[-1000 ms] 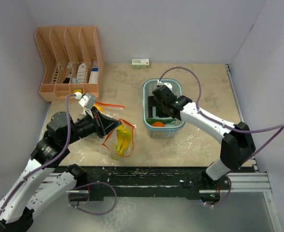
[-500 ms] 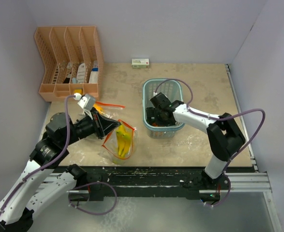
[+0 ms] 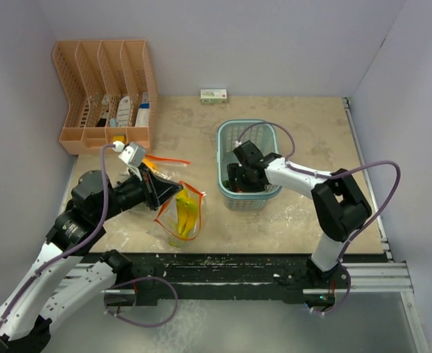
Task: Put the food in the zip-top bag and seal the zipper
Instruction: Pick up the fake fruit from the bin, then place the fake fruit in the zipper food storage bag, then pick up the fake vegetable from the bin.
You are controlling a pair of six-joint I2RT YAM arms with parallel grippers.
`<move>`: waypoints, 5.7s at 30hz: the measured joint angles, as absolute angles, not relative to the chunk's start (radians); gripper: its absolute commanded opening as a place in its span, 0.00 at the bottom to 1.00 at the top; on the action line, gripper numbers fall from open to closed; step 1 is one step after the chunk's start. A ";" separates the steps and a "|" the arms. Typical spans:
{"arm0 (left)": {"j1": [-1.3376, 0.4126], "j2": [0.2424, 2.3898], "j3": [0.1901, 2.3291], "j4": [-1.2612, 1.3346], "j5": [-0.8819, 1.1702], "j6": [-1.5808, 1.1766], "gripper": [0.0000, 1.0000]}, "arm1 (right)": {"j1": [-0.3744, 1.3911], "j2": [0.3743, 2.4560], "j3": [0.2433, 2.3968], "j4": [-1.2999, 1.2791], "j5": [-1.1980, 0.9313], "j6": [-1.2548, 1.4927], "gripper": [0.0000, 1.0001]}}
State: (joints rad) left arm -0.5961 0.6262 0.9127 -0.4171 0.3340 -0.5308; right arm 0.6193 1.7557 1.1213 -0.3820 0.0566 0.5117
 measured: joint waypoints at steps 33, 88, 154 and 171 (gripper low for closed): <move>-0.596 0.882 0.872 -0.311 0.133 -0.529 0.00 | 0.947 1.250 1.152 -0.175 -0.202 0.398 0.05; -0.596 0.667 0.855 -0.498 0.139 -0.537 0.00 | 0.755 1.287 1.210 -0.461 0.323 0.586 0.99; -0.596 0.624 0.854 -0.542 0.190 -0.512 0.00 | 0.608 1.681 1.254 -0.490 0.181 0.591 0.85; -0.596 0.616 0.854 -0.542 0.240 -0.474 0.00 | 0.608 1.864 1.245 -0.459 0.143 0.665 0.37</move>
State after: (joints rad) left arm -0.5957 0.6159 0.8543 -0.5423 0.2398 -0.4740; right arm 0.6079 1.8637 1.2453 -0.4587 0.1429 0.6655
